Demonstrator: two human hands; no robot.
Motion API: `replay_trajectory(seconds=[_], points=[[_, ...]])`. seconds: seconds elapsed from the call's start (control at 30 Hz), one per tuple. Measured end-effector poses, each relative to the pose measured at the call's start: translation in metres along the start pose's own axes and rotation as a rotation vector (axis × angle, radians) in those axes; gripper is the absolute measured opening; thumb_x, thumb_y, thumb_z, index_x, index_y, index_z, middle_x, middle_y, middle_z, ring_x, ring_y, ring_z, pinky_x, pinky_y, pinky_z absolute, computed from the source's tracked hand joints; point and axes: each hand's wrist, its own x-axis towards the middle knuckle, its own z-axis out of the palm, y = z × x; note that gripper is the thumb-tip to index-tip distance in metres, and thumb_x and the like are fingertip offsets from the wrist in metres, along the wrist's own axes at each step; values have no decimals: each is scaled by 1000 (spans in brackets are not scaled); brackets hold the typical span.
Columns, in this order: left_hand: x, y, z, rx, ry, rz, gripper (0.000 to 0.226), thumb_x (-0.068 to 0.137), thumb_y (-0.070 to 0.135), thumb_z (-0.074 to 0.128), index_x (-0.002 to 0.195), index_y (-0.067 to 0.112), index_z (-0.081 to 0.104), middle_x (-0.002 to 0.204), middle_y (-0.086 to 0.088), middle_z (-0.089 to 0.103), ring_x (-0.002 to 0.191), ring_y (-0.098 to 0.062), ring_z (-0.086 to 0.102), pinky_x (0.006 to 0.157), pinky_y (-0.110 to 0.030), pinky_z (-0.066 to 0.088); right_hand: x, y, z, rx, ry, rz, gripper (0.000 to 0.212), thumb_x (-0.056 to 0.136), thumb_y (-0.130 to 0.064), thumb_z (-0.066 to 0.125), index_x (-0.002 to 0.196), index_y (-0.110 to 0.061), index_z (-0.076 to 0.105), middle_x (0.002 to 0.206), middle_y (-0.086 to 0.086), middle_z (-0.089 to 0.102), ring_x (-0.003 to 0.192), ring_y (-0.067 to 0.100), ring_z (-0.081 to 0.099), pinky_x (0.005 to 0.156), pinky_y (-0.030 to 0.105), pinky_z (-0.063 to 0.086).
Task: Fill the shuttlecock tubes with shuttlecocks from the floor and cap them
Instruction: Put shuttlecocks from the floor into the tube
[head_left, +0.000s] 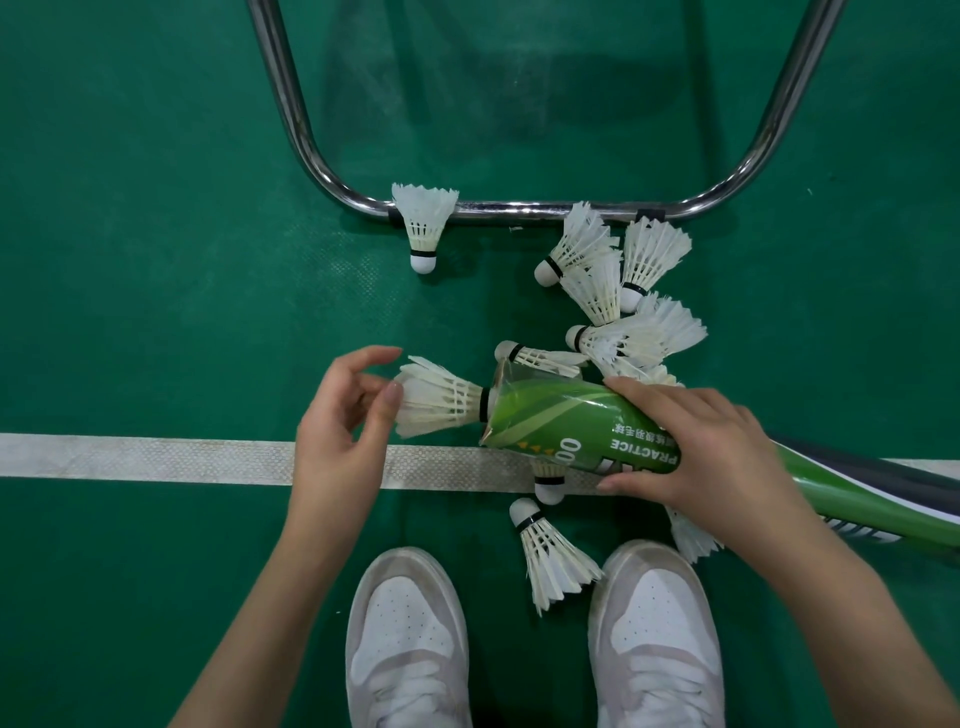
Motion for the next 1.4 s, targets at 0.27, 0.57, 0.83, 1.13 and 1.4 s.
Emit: replay_trajectory(seconds=[0.27, 0.57, 0.83, 1.13, 1.4], points=[[-12, 10, 34, -122, -106, -98, 23, 96, 14, 48, 108, 31, 55, 83, -4, 60, 78, -12, 59, 75, -28, 49, 0, -1, 1, -2, 7, -3, 89, 54, -76, 41, 134, -38, 39, 122, -6, 58, 109, 23, 49, 88, 41, 36], [-13, 22, 51, -264, -216, -200, 24, 95, 16, 50, 118, 23, 51, 78, -3, 68, 76, -9, 64, 72, -16, 49, 0, -1, -1, 4, 6, -2, 89, 53, -77, 42, 133, -39, 39, 122, -7, 58, 110, 22, 48, 88, 39, 34], [-13, 24, 54, -175, -333, -211, 63, 75, 12, 76, 119, 45, 44, 91, -1, 74, 88, -13, 70, 81, -22, 52, 1, -1, -2, 1, -22, 9, 90, 52, -75, 49, 134, -42, 36, 125, -9, 55, 112, 20, 45, 89, 37, 32], [-14, 24, 55, -218, -317, -233, 67, 79, -2, 71, 121, 42, 45, 90, -3, 75, 87, -15, 71, 81, -23, 54, -1, -1, -2, 5, -16, -1, 91, 51, -78, 40, 133, -40, 38, 122, -9, 57, 110, 20, 47, 88, 37, 33], [-13, 23, 55, -239, -401, -217, 60, 85, -5, 62, 124, 36, 42, 86, 2, 75, 84, -11, 71, 73, -14, 50, -1, -1, -1, -4, -13, -4, 90, 52, -78, 40, 133, -40, 38, 123, -8, 57, 110, 20, 47, 88, 39, 34]])
